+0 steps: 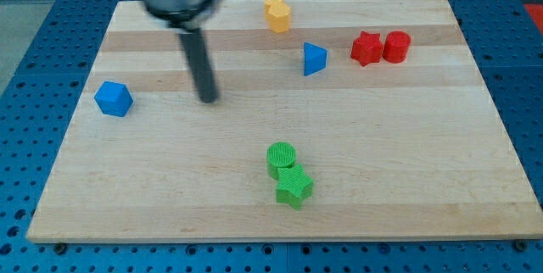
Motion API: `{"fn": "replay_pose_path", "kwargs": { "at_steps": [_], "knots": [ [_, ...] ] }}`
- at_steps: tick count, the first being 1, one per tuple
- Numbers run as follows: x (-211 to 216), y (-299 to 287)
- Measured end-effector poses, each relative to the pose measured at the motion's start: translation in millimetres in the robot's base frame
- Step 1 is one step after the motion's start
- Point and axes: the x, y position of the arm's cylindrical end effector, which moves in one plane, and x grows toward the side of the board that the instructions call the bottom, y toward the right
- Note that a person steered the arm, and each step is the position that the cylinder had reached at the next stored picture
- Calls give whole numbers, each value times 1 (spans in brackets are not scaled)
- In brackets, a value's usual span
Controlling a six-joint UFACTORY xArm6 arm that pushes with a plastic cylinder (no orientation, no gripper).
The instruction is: Push the triangle towards the cube
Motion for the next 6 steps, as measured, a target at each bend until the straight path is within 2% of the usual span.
{"fn": "replay_pose_path", "kwargs": {
  "at_steps": [1, 3, 4, 6],
  "knots": [
    [-9, 89],
    [-57, 175],
    [-66, 174],
    [-67, 131]
  ]
}}
